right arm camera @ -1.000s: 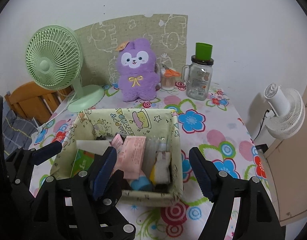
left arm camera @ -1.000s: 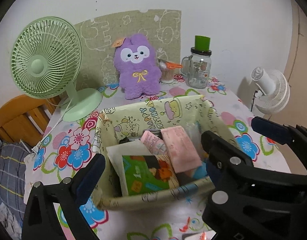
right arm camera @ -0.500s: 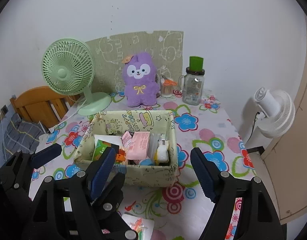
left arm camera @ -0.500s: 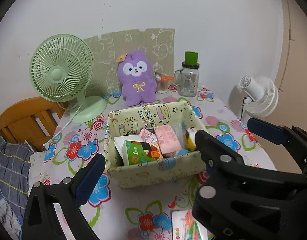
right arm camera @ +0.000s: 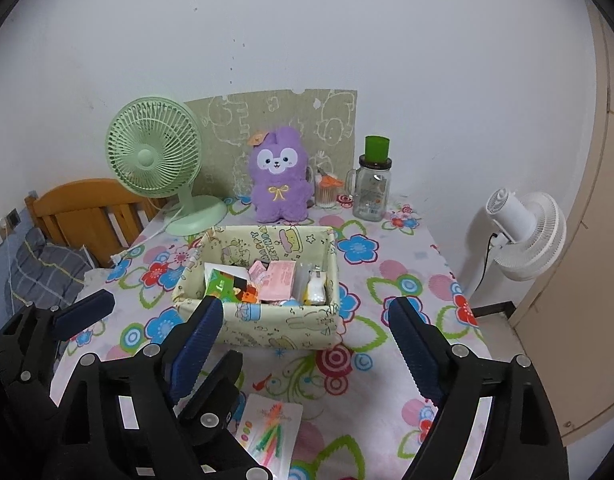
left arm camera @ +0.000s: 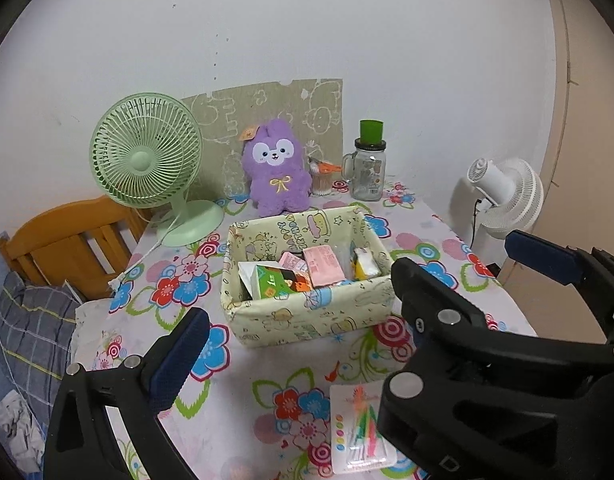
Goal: Organize soft objects
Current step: 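Move both tools toward the candle card on the tablecloth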
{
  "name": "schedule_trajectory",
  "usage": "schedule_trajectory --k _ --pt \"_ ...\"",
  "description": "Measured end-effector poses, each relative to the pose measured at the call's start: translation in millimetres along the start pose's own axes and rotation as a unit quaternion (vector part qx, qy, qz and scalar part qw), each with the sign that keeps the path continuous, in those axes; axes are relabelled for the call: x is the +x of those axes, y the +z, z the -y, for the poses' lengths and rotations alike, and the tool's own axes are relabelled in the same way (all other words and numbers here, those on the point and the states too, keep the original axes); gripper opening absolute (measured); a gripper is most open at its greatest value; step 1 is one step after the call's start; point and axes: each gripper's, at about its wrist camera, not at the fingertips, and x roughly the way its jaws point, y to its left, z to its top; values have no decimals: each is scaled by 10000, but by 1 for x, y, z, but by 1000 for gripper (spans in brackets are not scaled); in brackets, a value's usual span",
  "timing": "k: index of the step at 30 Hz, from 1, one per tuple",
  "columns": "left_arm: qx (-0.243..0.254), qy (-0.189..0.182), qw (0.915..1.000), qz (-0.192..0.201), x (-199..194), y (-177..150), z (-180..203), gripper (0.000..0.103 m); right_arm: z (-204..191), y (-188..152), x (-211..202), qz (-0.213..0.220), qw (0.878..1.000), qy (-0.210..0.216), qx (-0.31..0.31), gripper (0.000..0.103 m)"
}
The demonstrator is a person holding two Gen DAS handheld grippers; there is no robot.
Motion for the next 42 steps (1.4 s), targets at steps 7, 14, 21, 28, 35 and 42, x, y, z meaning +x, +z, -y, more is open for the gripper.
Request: schedule_trajectory --k 7,14,21,28,35,42 --pt "-43 -58 9999 105 -22 -12 7 103 3 -12 -24 97 9999 -21 -40 90" --pt "-82 -43 9996 253 -41 -24 17 103 7 -23 -42 218 9998 25 1 97" --pt "-102 -23 9996 255 -49 -36 23 103 10 -33 -51 260 9996 -47 31 100" --pt "-133 -8 9998 159 -47 -47 26 103 12 -46 -52 200 9998 -19 57 100" --pt "-178 80 9998 32 -37 -58 31 103 17 -57 -41 48 9999 19 125 100" --pt "-163 153 9997 -45 -18 -72 33 103 20 -72 -22 -80 9998 90 153 100"
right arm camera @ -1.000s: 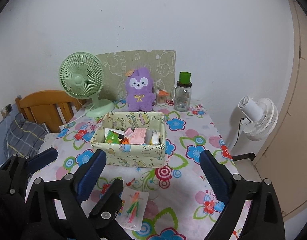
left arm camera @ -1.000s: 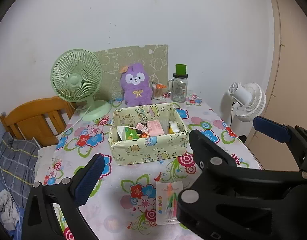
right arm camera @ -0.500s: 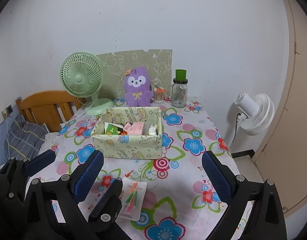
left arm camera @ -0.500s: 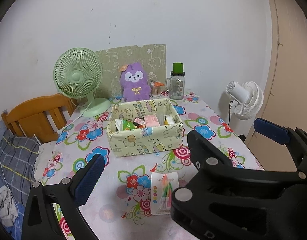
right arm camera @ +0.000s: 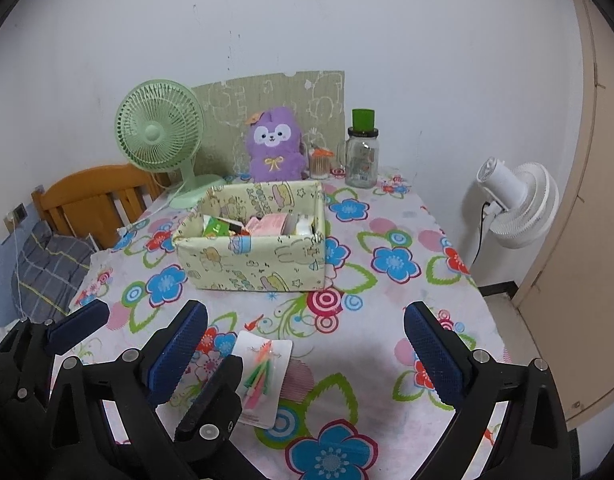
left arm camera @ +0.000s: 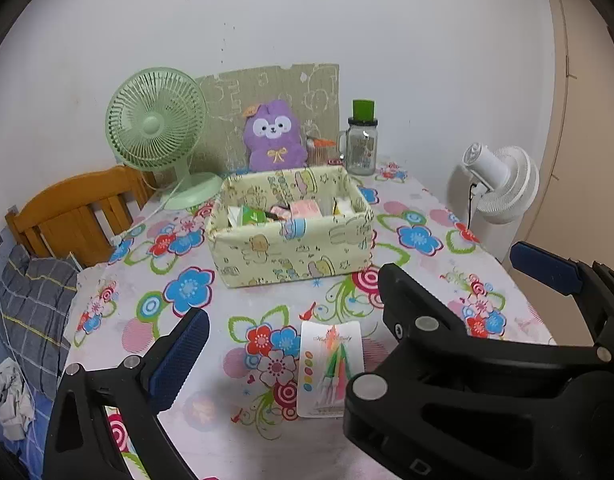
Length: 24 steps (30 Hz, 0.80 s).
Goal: Organize soft objects
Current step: 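Move both tools toward the candle card on the tablecloth, then grasp the candle card with the left tool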
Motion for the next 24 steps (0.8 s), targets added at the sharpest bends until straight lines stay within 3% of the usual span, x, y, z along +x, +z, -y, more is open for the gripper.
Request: schedule_trajectory --k 8,24 --pt "87 -99 9999 -17 25 -15 7 103 6 -16 25 -126 9999 -5 -36 100" --pt "152 -230 9967 -767 93 -46 24 101 24 -52 83 -445 9981 -329 -257 100"
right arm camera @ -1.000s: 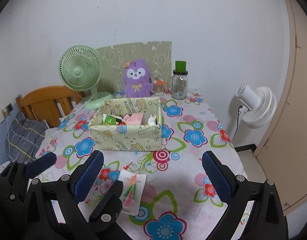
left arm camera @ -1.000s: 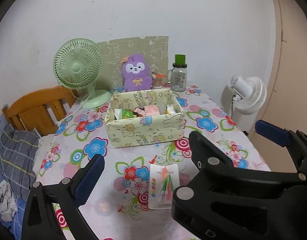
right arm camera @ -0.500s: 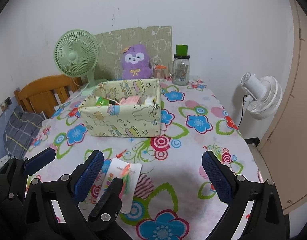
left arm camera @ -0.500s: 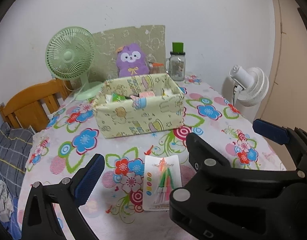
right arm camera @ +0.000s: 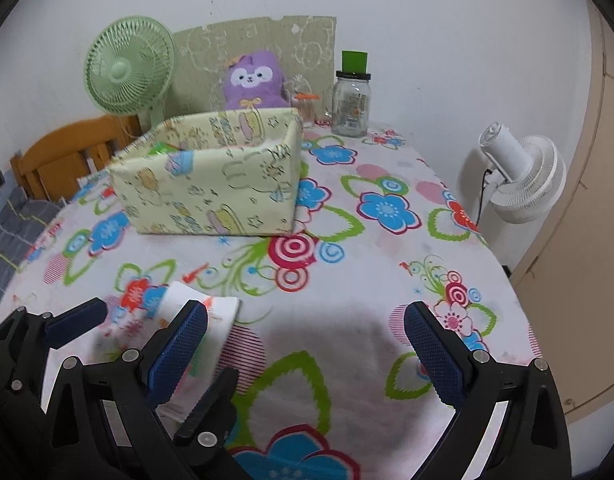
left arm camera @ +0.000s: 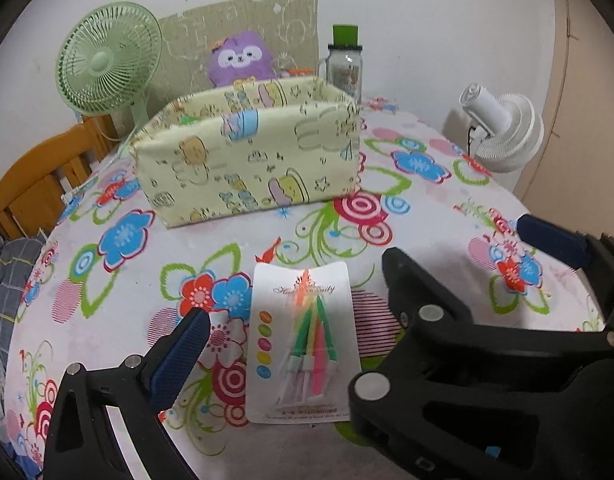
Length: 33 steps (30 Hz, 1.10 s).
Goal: Organize soft objects
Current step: 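Grasp the candle card with the left tool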
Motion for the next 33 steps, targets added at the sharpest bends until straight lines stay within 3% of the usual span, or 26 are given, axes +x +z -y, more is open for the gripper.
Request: schedule_trajectory --k 8,13,18,20,25,33 --pt "-69 -62 9996 -279 20 -2 0 100 5 -4 19 -197 9997 -130 -60 100" --pt "-210 -162 9983 -527 33 -4 -4 91 8 -6 27 -285 9995 -157 -39 100" --pt "-170 -58 9987 -474 36 -3 -4 92 11 -8 34 -378 9992 -149 15 100" --pt "-186 -46 9988 -443 36 -3 -5 89 12 -8 36 -404 9991 -131 37 100" --pt "-149 -47 9993 -325 34 -1 -4 69 15 -8 38 -445 9988 -160 98 100" --pt "-122 -66 9996 -240 26 1 -4 60 15 -8 35 -442 9988 -144 178 100"
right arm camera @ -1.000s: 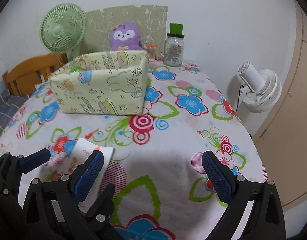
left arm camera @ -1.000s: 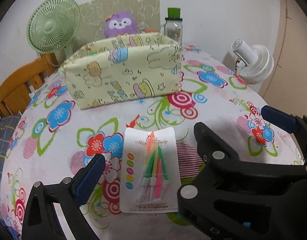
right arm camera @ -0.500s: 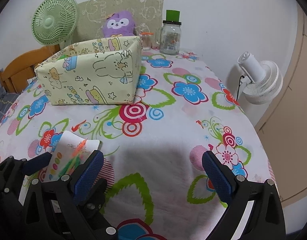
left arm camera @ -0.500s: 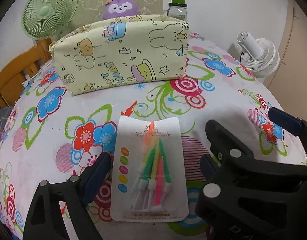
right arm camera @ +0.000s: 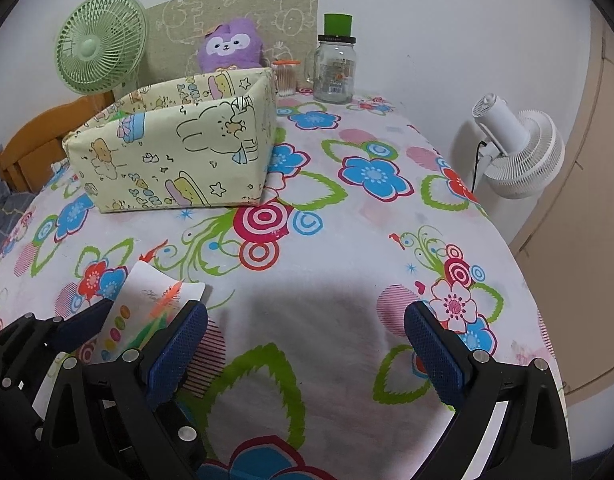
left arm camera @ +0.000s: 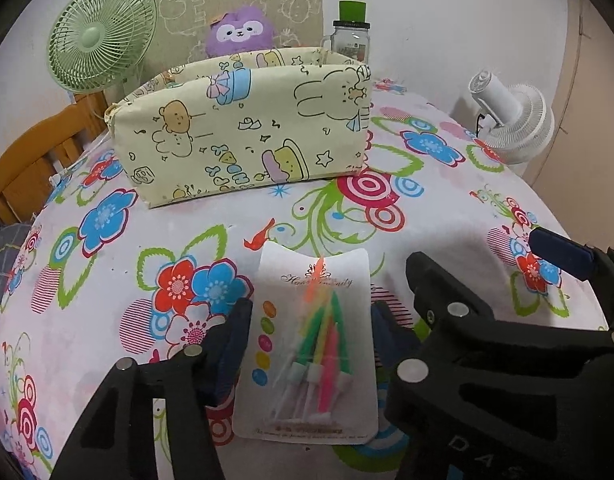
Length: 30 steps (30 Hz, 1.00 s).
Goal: Organize soft objects
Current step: 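Grasp the candle card with the left tool, then lift the candle card and carry it over the fabric box with the left tool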
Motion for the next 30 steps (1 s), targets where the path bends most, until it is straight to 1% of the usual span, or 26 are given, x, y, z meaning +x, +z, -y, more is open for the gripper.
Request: schedule_trajectory --k 4,9,19,24,30 --pt "-22 -39 10000 -15 -3 -1 -1 57 -1 0 -5 18 10000 -22 11 100" --pt "15 50 10000 82 -12 -1 0 57 -3 0 -12 58 10000 -25 33 100" --pt "65 105 9996 261 -33 3 -2 57 -6 4 -30 203 9997 38 113 100" --pt "40 93 9994 338 -45 7 -4 58 -8 9 -43 305 9995 63 82 100" --pt "22 33 9990 456 -65 17 -9 58 -15 21 -62 398 9992 -30 -23 100"
